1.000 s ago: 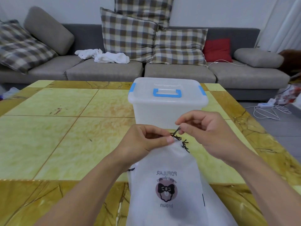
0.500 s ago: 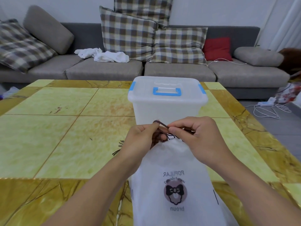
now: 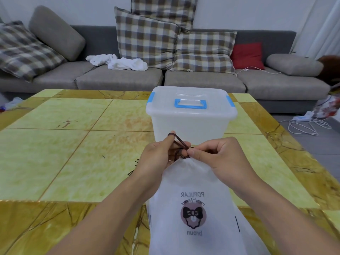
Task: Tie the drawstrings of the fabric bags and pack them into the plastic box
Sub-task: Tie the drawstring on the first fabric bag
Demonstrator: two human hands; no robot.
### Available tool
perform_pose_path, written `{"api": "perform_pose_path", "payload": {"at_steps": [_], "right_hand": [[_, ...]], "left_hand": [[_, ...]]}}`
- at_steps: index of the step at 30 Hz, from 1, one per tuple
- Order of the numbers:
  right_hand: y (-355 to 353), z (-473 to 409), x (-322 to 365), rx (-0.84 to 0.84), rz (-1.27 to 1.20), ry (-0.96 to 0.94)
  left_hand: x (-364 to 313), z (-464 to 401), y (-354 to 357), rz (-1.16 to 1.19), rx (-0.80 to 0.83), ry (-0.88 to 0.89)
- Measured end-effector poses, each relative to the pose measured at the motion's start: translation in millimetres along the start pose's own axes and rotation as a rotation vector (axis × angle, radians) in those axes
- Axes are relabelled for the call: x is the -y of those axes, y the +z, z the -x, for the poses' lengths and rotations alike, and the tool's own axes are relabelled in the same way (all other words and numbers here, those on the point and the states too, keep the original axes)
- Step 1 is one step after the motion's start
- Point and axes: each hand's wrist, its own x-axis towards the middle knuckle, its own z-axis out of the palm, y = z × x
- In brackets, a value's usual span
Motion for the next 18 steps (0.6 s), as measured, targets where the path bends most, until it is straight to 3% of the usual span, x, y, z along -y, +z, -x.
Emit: {"api": "perform_pose_path", "payload": {"at_steps": [12, 14, 18], "right_hand": [[5.2, 1.0, -0.6, -0.006, -0.193, 0.263], [5.2, 0.8, -1.1, 0.018, -0.24, 0.306], [-3.0, 0.2, 0.2, 0.122, -0.335, 0.332]], "left_hand": [[10.5, 1.9, -3.9, 0.001, 0.186, 0.099], [12.7, 4.4, -4.2, -0.066, 0.182, 0.171], [13.2, 0.3, -3.8, 0.021, 0.101, 0.173]]}}
